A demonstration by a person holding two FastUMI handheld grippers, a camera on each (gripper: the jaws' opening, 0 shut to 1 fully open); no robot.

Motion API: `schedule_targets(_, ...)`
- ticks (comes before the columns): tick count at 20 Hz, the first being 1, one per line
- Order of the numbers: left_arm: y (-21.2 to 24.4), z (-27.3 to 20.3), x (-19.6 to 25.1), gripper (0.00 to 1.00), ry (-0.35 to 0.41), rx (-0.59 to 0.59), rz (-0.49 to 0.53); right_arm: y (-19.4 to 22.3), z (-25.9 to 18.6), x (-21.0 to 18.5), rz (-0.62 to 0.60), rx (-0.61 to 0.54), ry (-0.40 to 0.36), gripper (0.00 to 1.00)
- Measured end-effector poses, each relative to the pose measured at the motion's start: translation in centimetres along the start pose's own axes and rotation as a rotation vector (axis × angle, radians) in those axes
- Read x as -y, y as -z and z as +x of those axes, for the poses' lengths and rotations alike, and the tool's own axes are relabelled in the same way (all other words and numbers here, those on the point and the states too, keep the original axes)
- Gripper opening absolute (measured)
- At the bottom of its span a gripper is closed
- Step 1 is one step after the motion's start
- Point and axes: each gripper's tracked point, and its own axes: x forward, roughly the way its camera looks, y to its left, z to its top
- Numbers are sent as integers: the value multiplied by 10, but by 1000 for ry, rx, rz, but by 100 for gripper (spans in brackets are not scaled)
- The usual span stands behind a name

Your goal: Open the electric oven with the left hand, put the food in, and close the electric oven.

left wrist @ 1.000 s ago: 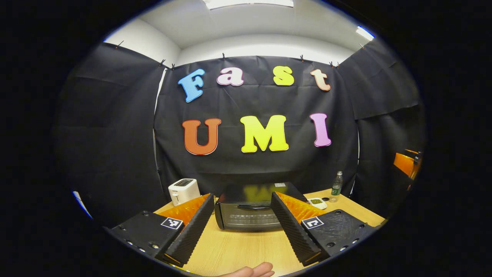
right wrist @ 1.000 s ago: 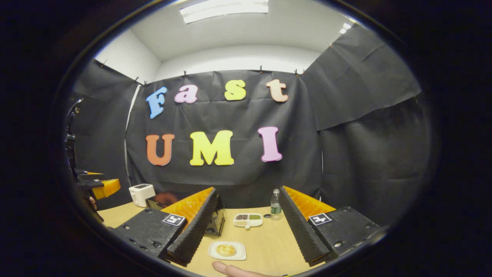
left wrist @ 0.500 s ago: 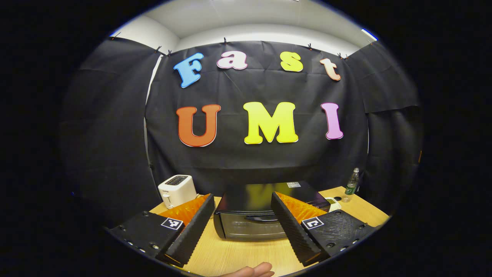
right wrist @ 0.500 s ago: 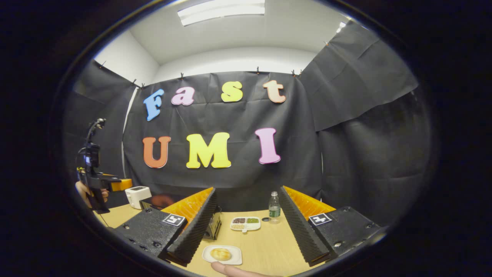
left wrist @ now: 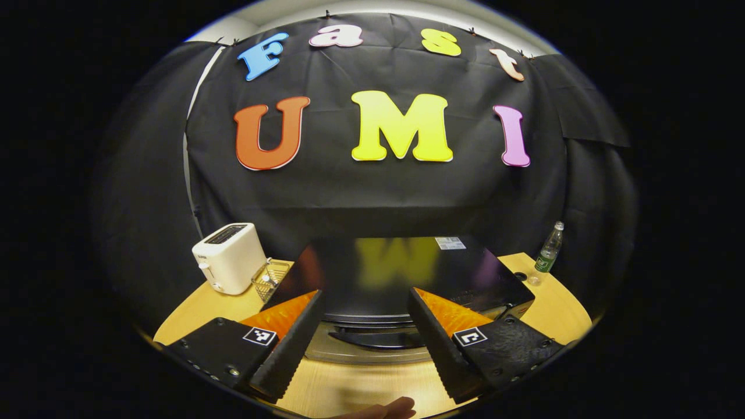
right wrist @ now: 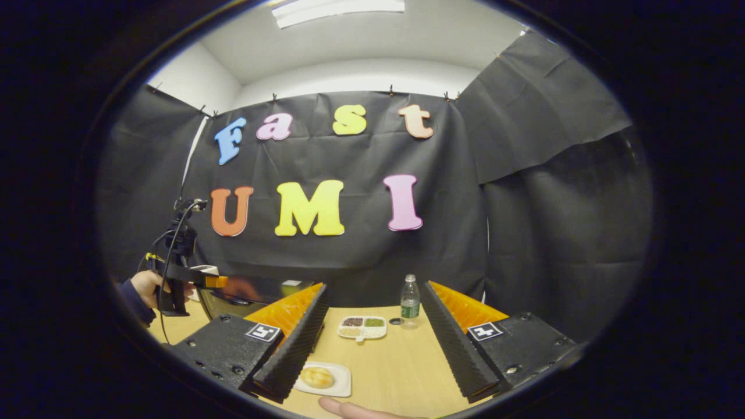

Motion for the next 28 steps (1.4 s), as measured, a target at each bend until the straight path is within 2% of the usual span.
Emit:
schedule_targets(4,11,6,15,95,22,-31,9,7,1,4,19,-11,-5,100)
schedule_targets(6,23,8,18,95,23,-87,23,9,-1,5,28,-13,-6,100)
schedule_targets(8,22,9,16,100,10,-82,17,10,-4,8,35,-8,-2,100)
schedule_targets(12,29,-3,18,99,5,-98,9,4,-19,11,42,21,8,100)
schedule_targets(13,30,-4,18,92,9,-97,11,6,-24,9,40,21,1,100)
schedule_targets(15,32,-9,19,100,6,-95,18,5,-31,7,39,23,-6,100)
schedule_targets(28,61,-52,21,100,2,-107,8,13,-79,-18,13,13,-42,100)
